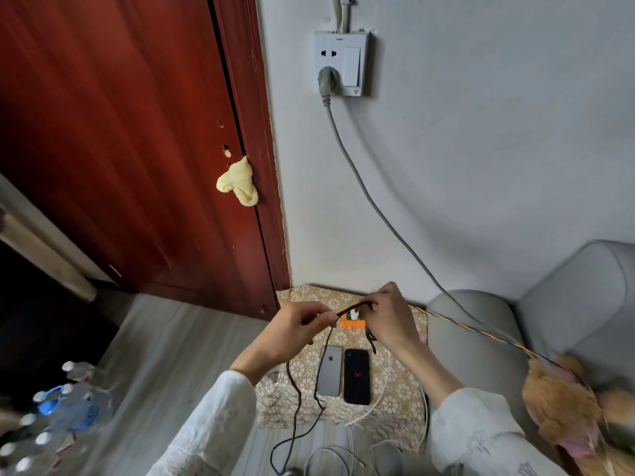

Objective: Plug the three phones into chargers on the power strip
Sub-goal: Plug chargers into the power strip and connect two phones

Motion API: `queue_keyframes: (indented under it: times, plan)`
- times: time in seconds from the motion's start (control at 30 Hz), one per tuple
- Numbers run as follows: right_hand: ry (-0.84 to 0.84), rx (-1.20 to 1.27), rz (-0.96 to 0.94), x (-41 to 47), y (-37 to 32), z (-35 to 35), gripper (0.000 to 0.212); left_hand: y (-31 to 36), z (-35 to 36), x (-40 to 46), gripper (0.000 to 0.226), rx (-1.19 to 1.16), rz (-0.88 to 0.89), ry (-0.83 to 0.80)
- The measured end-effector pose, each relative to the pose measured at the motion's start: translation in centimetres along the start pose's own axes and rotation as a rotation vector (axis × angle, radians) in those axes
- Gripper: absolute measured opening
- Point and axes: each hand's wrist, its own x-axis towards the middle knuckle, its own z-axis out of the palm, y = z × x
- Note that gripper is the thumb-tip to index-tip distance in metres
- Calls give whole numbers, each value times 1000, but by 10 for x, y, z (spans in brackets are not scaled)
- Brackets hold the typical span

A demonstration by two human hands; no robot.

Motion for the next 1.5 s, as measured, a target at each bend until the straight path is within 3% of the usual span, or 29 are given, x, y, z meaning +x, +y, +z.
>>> queue_keyframes:
  times: [0.2,0.33,0.43,0.53,0.63,0.73,0.83,0.93,1.07,1.27,1.4,1.5]
  plan:
    - [-271,563,610,2,22,-6,27,6,-3,-6,23,-40,47,-147]
    - [-280,907,663,2,22,-9,20,-5,-3,-10,18,57,-64,-345]
    - [-248,1333,688,6,19,-15,27,-19,-2,-11,15,181,-147,-445]
    - [-145,1686,748,10,16,-20,10,-32,-2,-12,15,183,-215,-472]
    - [-116,1647,724,10,9,-23,6,-39,0,-11,21,174,-249,-471]
    - [-222,1563,671,5,0,-24,10,-35,2,-9,30,161,-256,-426]
    - [-356,1316,533,-5,-10,-22,14,-26,3,-3,35,41,-285,-198]
    - [-380,1050,371,-17,-21,-17,14,-14,-2,9,42,-46,-262,60]
    - [-493,848,233,-26,-31,-11,9,10,-4,25,58,-193,-165,127]
    - [-570,691,122,-32,-34,-12,4,19,-1,34,21,-310,-66,229]
    - [-449,461,19,-29,-27,-25,20,14,0,27,13,-354,-72,233]
    - [-261,606,40,-18,-30,-41,28,10,1,20,14,-363,-113,172]
